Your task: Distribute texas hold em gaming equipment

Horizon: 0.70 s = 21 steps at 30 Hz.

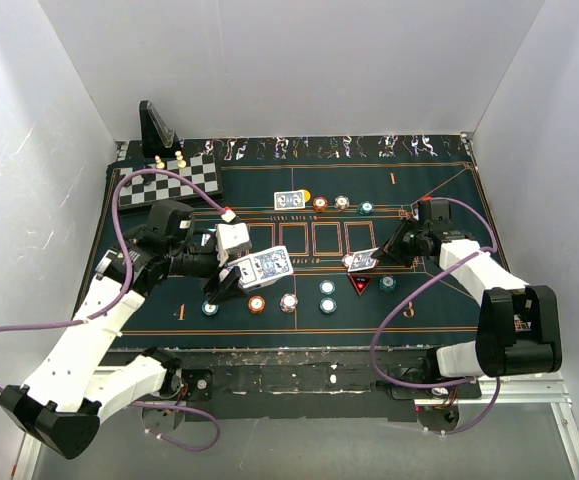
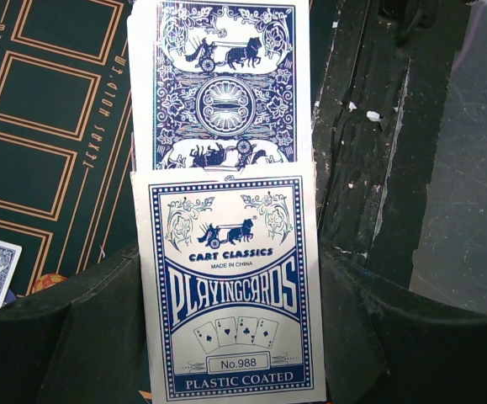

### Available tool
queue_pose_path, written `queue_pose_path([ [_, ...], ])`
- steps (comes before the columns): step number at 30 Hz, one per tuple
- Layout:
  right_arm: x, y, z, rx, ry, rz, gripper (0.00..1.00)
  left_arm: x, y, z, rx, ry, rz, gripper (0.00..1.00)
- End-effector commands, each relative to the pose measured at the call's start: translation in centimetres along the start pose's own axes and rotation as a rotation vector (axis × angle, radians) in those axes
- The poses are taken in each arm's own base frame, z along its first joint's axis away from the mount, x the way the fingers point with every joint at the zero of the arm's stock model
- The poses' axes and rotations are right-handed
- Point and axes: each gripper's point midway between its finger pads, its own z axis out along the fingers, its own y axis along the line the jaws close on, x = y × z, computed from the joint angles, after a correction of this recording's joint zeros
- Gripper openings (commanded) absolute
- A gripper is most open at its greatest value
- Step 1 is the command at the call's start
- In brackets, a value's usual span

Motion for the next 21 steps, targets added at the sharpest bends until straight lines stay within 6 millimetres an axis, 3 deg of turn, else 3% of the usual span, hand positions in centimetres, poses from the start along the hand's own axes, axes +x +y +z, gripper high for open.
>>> queue_pose_path([
  [1, 0.5, -1.8, 0.2, 0.055, 0.014, 0.002, 0.01, -0.6, -0.5, -0.5, 0.003, -0.036, 0.027, 0.07],
  [3, 0.6, -2.1, 0.2, 0.068, 0.014, 0.003, 0.02, -0.8, -0.4, -0.5, 0.003, -0.039, 0.027, 0.06],
  [11, 0.1, -2.7, -1.0, 0.120, -0.025, 0.007, 0.27, -0.8, -0.4, -0.4, 0.008, -0.036, 0.022, 0.06],
  [18, -0.6, -2.1, -2.7, 0.144, -0.057, -0.009, 0.51, -0.8, -0.4, -0.4, 0.010, -0.039, 0.022, 0.06],
  [21, -1.4, -0.8, -4.1, 0.119, -0.097, -0.024, 0.53, -0.8, -0.4, -0.4, 0.010, -0.039, 0.022, 0.07],
])
